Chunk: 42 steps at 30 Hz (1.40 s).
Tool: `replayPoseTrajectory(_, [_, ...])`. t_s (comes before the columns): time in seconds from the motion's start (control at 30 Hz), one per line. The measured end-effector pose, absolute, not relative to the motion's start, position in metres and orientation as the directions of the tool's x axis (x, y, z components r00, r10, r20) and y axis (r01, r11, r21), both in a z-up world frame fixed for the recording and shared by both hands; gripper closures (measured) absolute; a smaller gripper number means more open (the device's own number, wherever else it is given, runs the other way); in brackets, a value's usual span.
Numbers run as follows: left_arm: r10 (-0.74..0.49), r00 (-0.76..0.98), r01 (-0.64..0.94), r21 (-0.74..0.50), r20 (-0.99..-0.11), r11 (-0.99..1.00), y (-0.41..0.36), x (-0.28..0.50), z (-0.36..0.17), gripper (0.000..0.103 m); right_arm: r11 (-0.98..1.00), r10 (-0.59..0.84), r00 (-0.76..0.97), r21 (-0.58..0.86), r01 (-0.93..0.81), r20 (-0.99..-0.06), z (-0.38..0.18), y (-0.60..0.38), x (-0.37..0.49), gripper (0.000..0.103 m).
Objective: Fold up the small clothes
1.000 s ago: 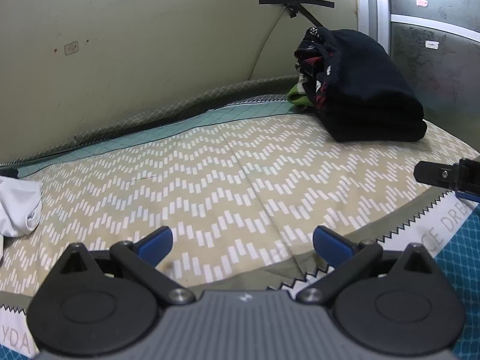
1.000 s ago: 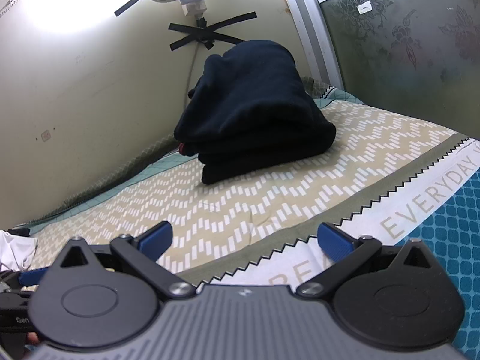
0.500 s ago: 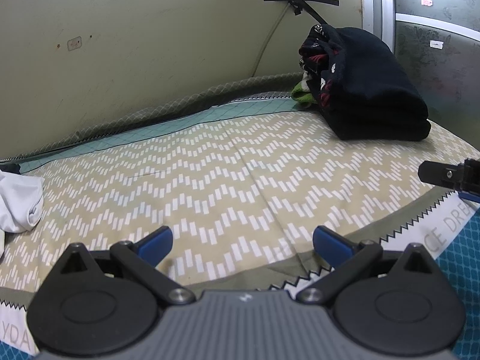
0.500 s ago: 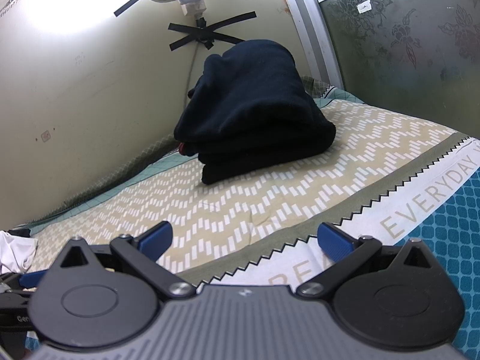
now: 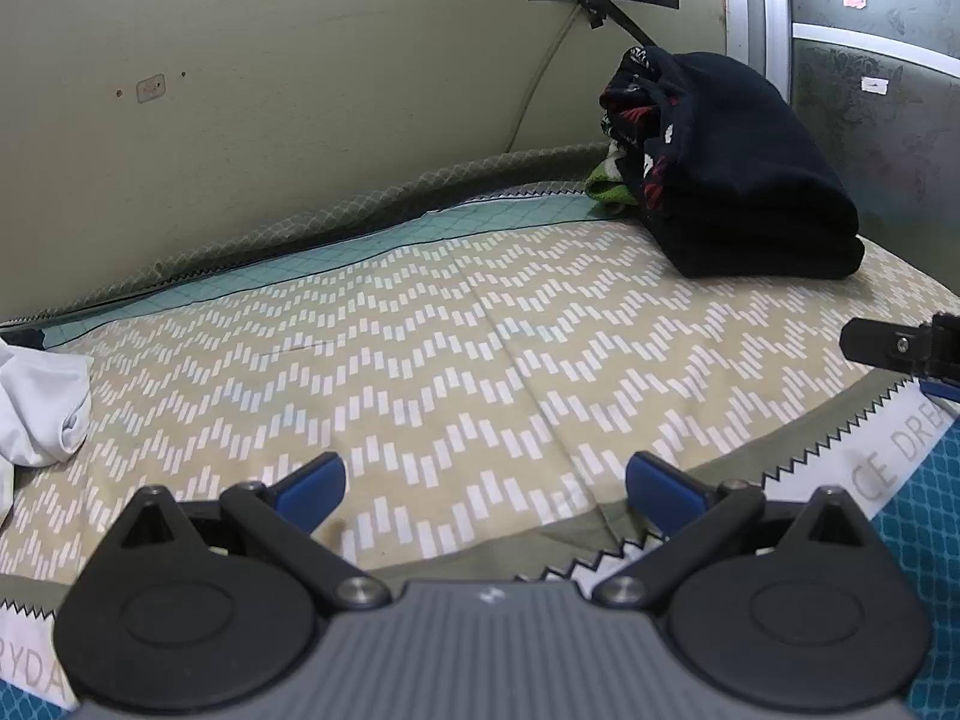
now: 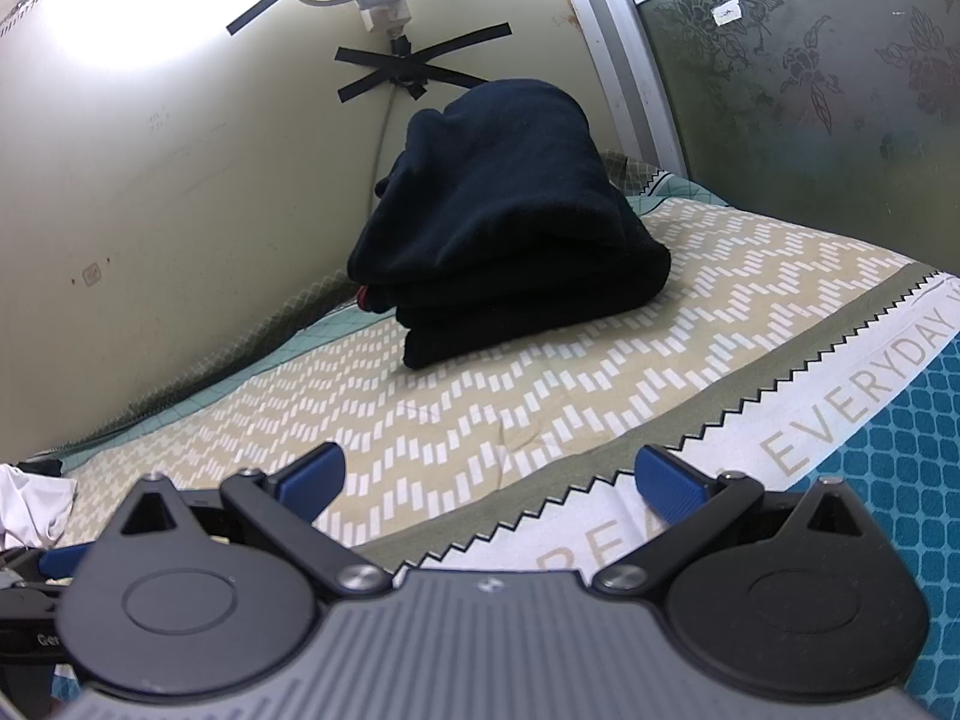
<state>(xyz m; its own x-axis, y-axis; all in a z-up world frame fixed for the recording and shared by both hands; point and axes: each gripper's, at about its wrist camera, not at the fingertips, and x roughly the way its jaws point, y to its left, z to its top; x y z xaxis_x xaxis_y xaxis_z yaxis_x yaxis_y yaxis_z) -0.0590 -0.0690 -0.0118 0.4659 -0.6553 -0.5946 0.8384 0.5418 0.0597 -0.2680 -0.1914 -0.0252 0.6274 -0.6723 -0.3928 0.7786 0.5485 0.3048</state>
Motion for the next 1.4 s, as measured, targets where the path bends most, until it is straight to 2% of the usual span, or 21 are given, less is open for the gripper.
replayPoseTrajectory(0.63, [-0.664, 0.483, 0.839, 0.084, -0.571, 0.538, -0.0659, -0.0621, -0.0090, 0.000, 0.545, -0.672, 0.626, 0.308, 0.779, -0.396, -0.0257, -0.1914, -0.2670, 0.006])
replayPoseTrajectory(0.77, [-0.635, 0.487, 0.835, 0.106, -0.599, 0.541, -0.0695, -0.0610, -0.0121, 0.000, 0.544, -0.671, 0.626, 0.309, 0.780, -0.397, -0.0259, -0.1914, -0.2665, 0.006])
replayPoseTrajectory(1.4, [-0.626, 0.495, 0.834, 0.126, -0.603, 0.538, -0.0698, -0.0610, -0.0120, 0.000, 0.543, -0.672, 0.627, 0.313, 0.779, -0.395, -0.0258, -0.1933, -0.2662, 0.006])
